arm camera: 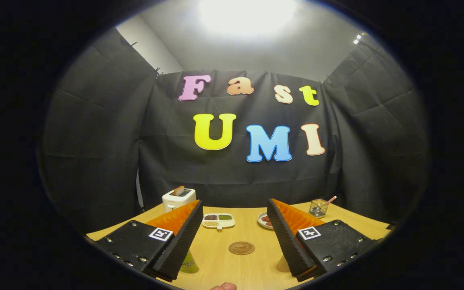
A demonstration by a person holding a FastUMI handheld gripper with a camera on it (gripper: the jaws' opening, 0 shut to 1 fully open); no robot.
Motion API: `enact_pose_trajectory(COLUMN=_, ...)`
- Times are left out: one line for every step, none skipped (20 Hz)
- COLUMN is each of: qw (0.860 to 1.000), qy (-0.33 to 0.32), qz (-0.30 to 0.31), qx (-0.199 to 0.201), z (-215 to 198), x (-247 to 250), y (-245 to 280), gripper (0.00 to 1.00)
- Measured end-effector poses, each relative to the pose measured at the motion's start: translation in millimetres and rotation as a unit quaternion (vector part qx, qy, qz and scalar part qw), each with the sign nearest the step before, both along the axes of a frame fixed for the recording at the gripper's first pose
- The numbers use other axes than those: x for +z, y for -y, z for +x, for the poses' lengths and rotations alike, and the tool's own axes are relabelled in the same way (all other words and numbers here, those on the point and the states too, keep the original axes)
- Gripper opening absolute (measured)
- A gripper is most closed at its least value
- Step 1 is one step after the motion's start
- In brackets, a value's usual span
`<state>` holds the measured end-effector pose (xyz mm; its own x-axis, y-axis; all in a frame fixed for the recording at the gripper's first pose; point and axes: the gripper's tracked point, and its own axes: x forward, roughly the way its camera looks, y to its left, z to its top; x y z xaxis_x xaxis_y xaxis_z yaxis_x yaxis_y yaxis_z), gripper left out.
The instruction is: Take the bottle from table, then pour the juice into the cup, finally place the bottle on the coaster
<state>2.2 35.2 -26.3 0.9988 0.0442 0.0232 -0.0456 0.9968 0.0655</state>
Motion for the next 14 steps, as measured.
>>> enact_pose_trajectory(qw=1.0, qy=-0.003, qz=0.002, qx=0.001, z=1, x=-5, y=-5, gripper=0.97)
enact_pose_trajectory(qw=1.0, qy=-0.006, qz=-0.002, qx=0.002, z=2, x=-8, y=-8, gripper=0.97)
enact_pose_trajectory(qw=1.0, qy=-0.008, qz=-0.008, qx=0.004, z=3, x=-11, y=-13, gripper=0.97)
enact_pose_trajectory(qw=1.0, qy=-0.01, qz=-0.013, qx=0.007, z=4, x=-16, y=-20, gripper=0.97)
enact_pose_trajectory(qw=1.0, qy=-0.013, qz=-0.016, qx=0.011, z=6, x=-18, y=-27, gripper=0.97)
enact_pose_trajectory(qw=1.0, qy=-0.015, qz=-0.017, qx=0.015, z=7, x=-22, y=-35, gripper=0.97)
enact_pose_trajectory(qw=1.0, qy=-0.016, qz=-0.018, qx=0.02, z=8, x=-24, y=-42, gripper=0.97)
enact_pose_trajectory(qw=0.999, qy=-0.017, qz=-0.017, qx=0.025, z=11, x=-27, y=-50, gripper=0.97)
enact_pose_trajectory(qw=0.999, qy=-0.019, qz=-0.016, qx=0.03, z=12, x=-30, y=-57, gripper=0.97)
enact_pose_trajectory(qw=0.999, qy=-0.022, qz=-0.014, qx=0.036, z=14, x=-35, y=-65, gripper=0.97)
enact_pose_trajectory(qw=0.999, qy=-0.028, qz=-0.013, qx=0.04, z=15, x=-40, y=-72, gripper=0.97)
enact_pose_trajectory(qw=0.998, qy=-0.033, qz=-0.012, qx=0.042, z=16, x=-46, y=-76, gripper=0.97)
enact_pose_trajectory(qw=0.998, qy=-0.036, qz=-0.013, qx=0.045, z=16, x=-49, y=-82, gripper=0.97)
enact_pose_trajectory(qw=0.998, qy=-0.039, qz=-0.014, qx=0.047, z=17, x=-52, y=-87, gripper=0.97)
